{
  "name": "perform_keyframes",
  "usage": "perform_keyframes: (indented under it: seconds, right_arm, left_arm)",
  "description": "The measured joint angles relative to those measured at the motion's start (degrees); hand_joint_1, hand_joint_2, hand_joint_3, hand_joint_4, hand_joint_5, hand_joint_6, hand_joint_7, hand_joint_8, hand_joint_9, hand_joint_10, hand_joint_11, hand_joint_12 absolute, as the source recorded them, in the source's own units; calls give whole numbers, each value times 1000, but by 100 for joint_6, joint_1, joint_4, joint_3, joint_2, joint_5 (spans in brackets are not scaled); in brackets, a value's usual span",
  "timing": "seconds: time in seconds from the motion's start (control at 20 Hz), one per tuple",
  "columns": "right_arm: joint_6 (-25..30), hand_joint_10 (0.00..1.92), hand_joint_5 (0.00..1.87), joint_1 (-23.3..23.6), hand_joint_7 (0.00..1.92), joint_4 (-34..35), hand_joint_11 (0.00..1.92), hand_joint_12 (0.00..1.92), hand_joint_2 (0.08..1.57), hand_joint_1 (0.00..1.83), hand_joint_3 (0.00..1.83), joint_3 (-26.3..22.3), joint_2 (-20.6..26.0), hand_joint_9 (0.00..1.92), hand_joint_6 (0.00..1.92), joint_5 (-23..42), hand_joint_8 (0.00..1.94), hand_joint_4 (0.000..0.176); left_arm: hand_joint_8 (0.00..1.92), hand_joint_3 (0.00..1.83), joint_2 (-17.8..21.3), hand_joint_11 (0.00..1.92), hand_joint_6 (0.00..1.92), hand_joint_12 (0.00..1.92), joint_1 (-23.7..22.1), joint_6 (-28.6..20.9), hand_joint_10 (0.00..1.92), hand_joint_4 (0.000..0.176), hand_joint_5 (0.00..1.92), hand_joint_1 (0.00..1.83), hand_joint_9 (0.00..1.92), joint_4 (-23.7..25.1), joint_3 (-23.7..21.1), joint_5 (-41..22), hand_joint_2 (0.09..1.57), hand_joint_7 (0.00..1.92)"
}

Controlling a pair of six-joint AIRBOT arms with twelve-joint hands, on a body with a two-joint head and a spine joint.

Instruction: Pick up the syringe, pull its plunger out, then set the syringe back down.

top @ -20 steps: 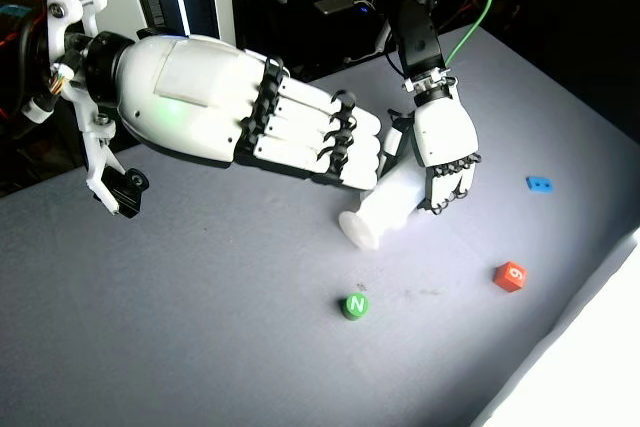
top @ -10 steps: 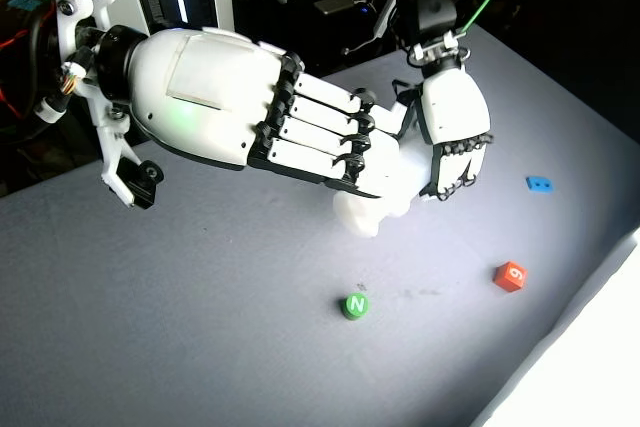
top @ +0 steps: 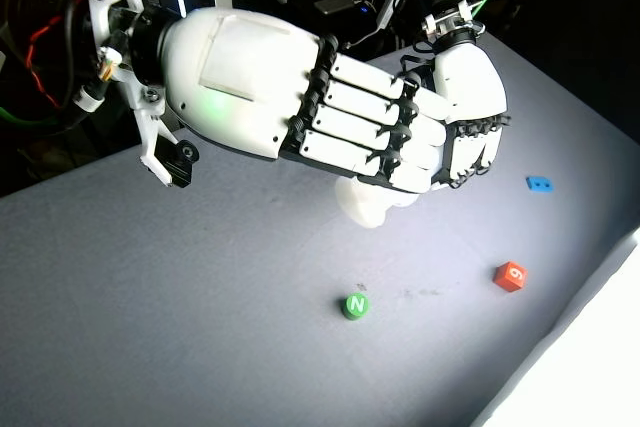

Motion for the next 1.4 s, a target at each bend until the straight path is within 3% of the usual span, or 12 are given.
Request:
perform_keyframes:
  seconds: [0.1,0.25,0.3,0.35,0.4,0.6,0.75,0.8,1.0,1.25,1.4]
  right_arm:
    - [2,15,0,9,19,374,54,30,983,1019,3,142,-142,41,0,-249,7,0]
    - [2,27,92,-37,125,461,0,428,986,1001,0,286,-240,138,21,-457,17,0]
    - [4,24,103,-37,139,455,0,470,982,1000,0,319,-280,150,18,-476,14,0]
    - [50,10,78,-37,120,455,0,410,1010,938,5,343,-332,125,5,-492,3,0]
    - [68,8,85,-37,123,507,0,393,1014,992,6,385,-382,121,7,-505,3,0]
    - [79,19,123,-122,192,647,0,511,1009,983,3,586,-629,179,8,-590,13,0]
    - [81,21,110,-179,215,846,0,520,1002,1036,0,730,-798,210,4,-658,9,0]
    - [105,22,115,-181,223,866,0,516,1002,1038,0,754,-824,214,6,-649,12,0]
    - [284,15,90,-275,215,881,0,506,1025,1049,4,949,-1049,212,4,-533,7,0]
    - [505,25,131,-374,245,883,0,639,1036,1019,6,1185,-1296,259,12,-413,9,0]
    - [505,45,256,-398,333,885,0,773,1004,1123,0,1279,-1410,328,45,-398,30,0]
  left_arm:
    - [1165,0,63,628,1094,1186,-2,50,694,0,854,1204,934,4,-70,48,1164,939]
    - [1157,1,72,628,1103,1166,-96,149,678,0,858,1200,928,-17,-55,-4,1162,933]
    - [1157,1,79,626,1103,1166,-127,166,677,0,857,1200,927,-28,-57,-7,1163,934]
    - [1163,0,79,599,1107,1202,-157,190,691,0,858,1199,917,-39,-57,15,1164,927]
    - [1182,1,79,591,1118,1224,-195,264,709,0,845,1198,909,-76,-57,37,1169,920]
    - [1128,0,85,619,1015,1230,-254,385,745,0,903,1214,929,-210,-57,15,1144,966]
    - [1188,1,85,610,1048,1216,-341,389,789,0,875,1207,896,-205,-57,15,1157,935]
    - [1110,0,85,617,1112,1178,-345,411,718,0,858,1204,925,-216,-57,11,1156,958]
    - [1079,0,85,616,1061,1191,-345,413,693,0,885,1212,942,-234,-57,13,1143,984]
    - [1105,1,85,618,1085,1193,-363,433,670,0,862,1210,945,-251,-57,-11,1151,972]
    - [1128,0,85,606,1059,1222,-376,439,702,0,872,1211,928,-275,-57,-9,1152,965]
